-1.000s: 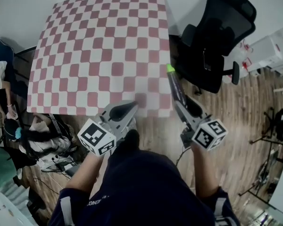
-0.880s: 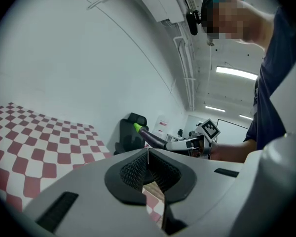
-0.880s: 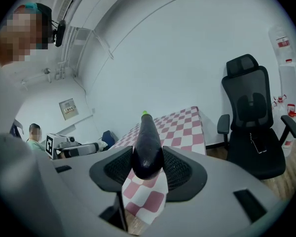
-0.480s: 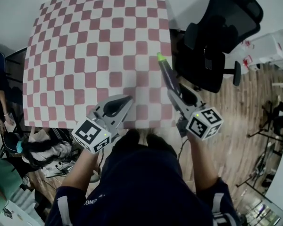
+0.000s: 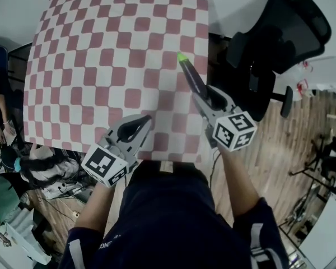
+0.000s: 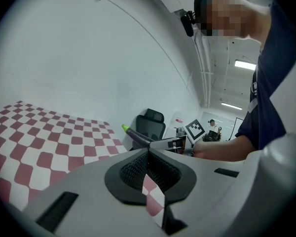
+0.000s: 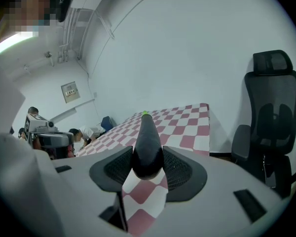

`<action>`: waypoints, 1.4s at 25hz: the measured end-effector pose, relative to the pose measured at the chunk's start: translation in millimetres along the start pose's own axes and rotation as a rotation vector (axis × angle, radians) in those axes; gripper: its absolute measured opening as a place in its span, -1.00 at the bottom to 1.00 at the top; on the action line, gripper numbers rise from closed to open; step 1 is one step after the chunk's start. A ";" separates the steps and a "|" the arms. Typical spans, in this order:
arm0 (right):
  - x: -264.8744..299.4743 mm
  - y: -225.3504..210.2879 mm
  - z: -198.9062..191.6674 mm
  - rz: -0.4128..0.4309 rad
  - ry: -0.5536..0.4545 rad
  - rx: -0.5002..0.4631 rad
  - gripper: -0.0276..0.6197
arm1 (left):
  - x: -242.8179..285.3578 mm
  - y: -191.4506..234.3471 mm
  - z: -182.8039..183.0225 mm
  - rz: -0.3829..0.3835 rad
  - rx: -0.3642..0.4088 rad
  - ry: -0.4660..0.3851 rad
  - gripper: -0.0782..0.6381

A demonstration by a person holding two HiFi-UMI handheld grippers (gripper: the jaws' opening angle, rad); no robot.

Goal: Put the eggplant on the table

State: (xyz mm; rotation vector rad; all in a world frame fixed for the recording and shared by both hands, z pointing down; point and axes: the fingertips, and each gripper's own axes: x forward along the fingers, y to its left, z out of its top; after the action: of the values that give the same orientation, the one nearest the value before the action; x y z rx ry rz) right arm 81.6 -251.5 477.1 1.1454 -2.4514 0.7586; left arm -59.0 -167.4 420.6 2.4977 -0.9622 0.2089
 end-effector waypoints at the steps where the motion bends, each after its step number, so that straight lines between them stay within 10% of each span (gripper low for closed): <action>1: 9.7 -6.2 0.1 0.007 0.014 -0.016 -0.30 | 3.2 1.9 0.0 0.016 -0.007 0.001 -0.70; 14: 135.5 -55.0 -25.8 0.039 0.194 -0.217 -0.30 | 7.2 30.1 -22.3 0.165 -0.090 0.055 -0.70; 35: 198.7 -68.2 -64.3 -0.012 0.335 -0.411 -0.22 | 4.0 50.6 -49.4 0.188 -0.156 0.084 -0.70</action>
State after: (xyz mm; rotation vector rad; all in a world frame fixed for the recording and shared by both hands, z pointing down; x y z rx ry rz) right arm 15.6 -370.0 649.9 0.8042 -2.1776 0.3759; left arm -88.8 -180.0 483.7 2.2407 -1.1328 0.2842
